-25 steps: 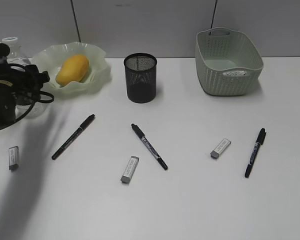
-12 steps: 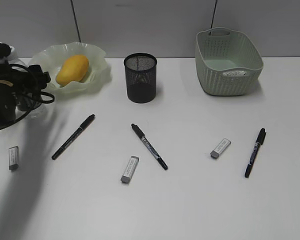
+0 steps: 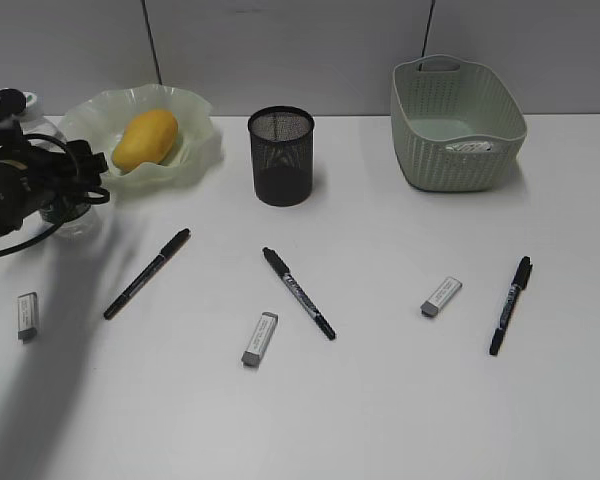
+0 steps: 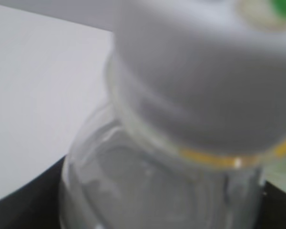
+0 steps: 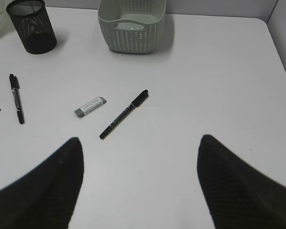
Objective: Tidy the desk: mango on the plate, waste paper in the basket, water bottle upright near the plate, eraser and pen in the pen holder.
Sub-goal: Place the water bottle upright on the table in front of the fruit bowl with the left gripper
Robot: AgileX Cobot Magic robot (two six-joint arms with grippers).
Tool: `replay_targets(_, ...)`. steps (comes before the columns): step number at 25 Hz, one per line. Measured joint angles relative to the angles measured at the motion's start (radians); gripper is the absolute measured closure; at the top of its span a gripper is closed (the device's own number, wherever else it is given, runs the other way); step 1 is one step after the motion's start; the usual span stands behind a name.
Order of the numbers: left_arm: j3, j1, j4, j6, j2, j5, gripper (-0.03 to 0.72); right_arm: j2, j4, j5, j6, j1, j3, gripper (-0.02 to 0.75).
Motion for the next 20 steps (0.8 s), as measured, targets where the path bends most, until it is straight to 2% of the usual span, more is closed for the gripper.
replay_targets(5,0.000,0.000,-0.019,0.030,-0.005,0.078,0.032,0.000,0.000,0.000,0.000,0.000,0.000,0.154)
replay_targets(13,0.000,0.000,-0.022,0.204,-0.005,0.143,0.016,0.000,0.000,0.000,0.000,0.000,0.000,0.154)
replay_targets(20,0.000,0.000,-0.024,0.217,-0.022,0.263,0.001,0.000,0.000,0.000,0.000,0.000,0.000,0.154)
